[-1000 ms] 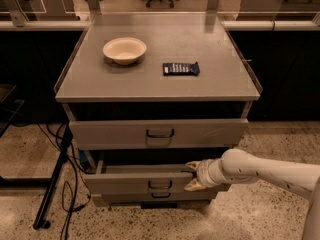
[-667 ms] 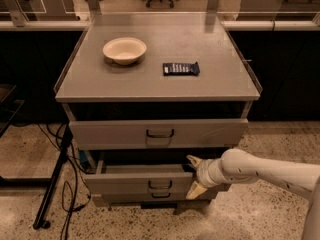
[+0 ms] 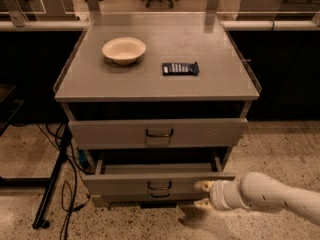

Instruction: Open middle drawer

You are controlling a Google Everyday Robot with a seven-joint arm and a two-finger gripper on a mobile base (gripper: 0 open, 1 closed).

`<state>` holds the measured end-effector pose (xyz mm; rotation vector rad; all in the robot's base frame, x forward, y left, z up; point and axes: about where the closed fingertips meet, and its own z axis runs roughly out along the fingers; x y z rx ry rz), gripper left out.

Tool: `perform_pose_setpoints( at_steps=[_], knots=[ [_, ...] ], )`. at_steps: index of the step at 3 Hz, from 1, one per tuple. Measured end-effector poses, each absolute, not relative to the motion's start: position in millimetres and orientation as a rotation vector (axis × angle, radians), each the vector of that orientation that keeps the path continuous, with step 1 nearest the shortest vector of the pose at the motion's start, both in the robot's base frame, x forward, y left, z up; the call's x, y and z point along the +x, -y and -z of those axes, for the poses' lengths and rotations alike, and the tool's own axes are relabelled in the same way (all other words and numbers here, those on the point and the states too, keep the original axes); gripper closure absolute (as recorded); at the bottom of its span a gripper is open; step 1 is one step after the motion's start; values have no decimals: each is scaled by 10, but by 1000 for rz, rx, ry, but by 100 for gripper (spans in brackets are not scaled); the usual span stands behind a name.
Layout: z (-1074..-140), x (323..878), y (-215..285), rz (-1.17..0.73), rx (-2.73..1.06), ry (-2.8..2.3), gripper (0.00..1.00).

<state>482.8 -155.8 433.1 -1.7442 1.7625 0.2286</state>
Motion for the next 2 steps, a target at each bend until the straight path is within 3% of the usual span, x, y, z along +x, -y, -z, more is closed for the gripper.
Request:
perform_pose_setpoints(
  at_steps=[1,2],
  knots=[
    [-4404,4269,1870,-236,-1703,-1815,84],
    [-4394,4198,1966,-230,-1682,-1835,82]
  ],
)
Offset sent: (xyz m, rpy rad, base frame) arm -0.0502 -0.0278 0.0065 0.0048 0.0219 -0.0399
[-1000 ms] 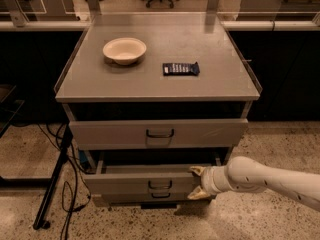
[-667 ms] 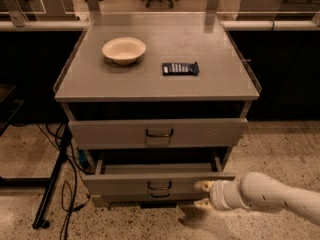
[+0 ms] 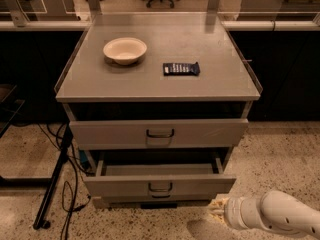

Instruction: Open middle drawer

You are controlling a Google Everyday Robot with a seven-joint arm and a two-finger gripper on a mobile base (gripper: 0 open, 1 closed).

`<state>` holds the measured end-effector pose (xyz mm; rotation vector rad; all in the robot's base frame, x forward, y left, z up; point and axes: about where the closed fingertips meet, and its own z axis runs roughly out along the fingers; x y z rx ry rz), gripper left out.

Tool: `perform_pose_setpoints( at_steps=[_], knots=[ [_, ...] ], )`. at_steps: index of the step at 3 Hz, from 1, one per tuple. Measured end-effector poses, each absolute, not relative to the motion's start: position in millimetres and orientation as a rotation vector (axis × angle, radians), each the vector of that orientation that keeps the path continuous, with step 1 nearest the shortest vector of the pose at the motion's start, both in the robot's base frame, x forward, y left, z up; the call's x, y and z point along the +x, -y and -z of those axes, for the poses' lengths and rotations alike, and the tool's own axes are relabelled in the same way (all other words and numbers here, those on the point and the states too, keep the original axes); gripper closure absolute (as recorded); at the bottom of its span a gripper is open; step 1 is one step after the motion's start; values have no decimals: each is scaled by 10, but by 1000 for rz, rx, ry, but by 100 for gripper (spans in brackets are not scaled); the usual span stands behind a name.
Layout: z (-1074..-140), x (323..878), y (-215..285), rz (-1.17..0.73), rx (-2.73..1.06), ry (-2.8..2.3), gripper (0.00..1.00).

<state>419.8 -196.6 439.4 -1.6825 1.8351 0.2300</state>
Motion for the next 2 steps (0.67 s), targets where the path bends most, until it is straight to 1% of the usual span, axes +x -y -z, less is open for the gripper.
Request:
perform_pose_setpoints(
  at_steps=[1,2],
  knots=[
    [-4387,4533,1846,-225,-1719,-1817,58],
    [-4511,5252,1726,-142,-1771,-1804,35]
  ],
)
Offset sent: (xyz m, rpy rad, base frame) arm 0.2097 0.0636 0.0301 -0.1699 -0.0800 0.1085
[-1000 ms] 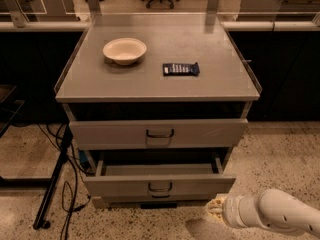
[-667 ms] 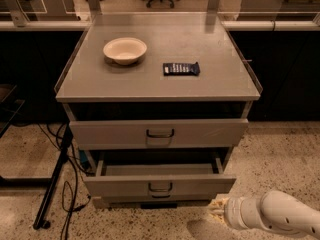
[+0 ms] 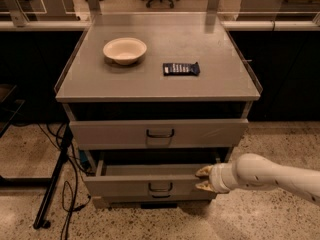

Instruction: Open middle drawer

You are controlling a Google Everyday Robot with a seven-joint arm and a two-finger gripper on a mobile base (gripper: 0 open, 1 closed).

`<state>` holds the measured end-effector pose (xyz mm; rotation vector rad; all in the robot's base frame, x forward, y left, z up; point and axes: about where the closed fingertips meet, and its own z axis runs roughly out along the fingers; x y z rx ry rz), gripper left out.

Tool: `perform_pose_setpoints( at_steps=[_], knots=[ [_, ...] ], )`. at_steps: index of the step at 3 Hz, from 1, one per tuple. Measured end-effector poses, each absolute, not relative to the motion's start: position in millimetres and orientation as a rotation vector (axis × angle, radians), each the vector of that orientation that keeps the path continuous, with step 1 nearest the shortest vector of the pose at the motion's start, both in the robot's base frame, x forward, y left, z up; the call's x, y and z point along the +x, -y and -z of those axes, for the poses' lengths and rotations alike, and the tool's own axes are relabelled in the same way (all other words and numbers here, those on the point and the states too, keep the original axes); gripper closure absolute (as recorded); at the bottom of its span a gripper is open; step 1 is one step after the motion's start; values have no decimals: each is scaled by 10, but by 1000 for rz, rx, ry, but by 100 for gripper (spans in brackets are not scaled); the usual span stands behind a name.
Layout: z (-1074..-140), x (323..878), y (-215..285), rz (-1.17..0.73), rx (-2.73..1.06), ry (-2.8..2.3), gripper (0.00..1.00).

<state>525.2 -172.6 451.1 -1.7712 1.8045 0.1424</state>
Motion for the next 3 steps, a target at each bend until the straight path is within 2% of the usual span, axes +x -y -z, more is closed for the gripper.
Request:
perform_pose_setpoints(
  at_steps=[1,2,3],
  knots=[
    [-4510,5393,1391,-162,-1829,-1753,12],
    [-4508,5388,1390,-163,-1829,-1753,0],
    [-4507,5389,1390,-163,-1829,-1753,19]
  ],
)
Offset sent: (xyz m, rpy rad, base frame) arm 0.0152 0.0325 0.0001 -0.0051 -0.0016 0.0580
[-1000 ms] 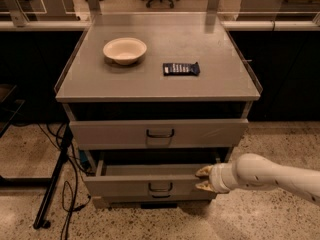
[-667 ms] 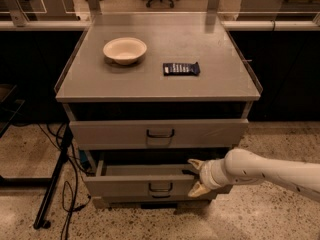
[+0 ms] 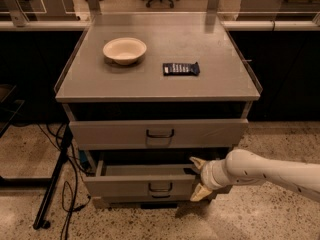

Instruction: Open middle drawer

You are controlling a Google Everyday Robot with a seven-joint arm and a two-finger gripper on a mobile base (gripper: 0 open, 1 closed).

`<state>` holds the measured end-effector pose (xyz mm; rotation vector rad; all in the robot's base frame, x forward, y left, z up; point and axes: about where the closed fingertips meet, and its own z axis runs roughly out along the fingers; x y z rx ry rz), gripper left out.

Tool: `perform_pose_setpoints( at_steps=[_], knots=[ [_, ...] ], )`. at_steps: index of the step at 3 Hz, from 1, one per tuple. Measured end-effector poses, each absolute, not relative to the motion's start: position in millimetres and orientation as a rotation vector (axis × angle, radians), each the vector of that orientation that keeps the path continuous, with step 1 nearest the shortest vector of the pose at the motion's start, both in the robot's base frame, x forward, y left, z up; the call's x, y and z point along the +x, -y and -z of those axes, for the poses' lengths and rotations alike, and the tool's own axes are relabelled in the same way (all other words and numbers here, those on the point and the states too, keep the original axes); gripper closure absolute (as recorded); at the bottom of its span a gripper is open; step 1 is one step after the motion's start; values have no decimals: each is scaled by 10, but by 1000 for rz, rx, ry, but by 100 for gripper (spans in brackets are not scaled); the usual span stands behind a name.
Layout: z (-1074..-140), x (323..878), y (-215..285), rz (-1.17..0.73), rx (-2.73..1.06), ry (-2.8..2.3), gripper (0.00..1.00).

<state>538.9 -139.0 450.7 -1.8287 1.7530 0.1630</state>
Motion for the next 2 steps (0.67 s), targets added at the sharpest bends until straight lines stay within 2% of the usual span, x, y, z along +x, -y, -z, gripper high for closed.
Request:
perform_pose_setpoints(
  at_steps=[1,2],
  knots=[
    [-4272,5399,1387,-169,-1810,-1788,16],
    [-4261,5397,1386,-170,-1809,-1789,0]
  ],
)
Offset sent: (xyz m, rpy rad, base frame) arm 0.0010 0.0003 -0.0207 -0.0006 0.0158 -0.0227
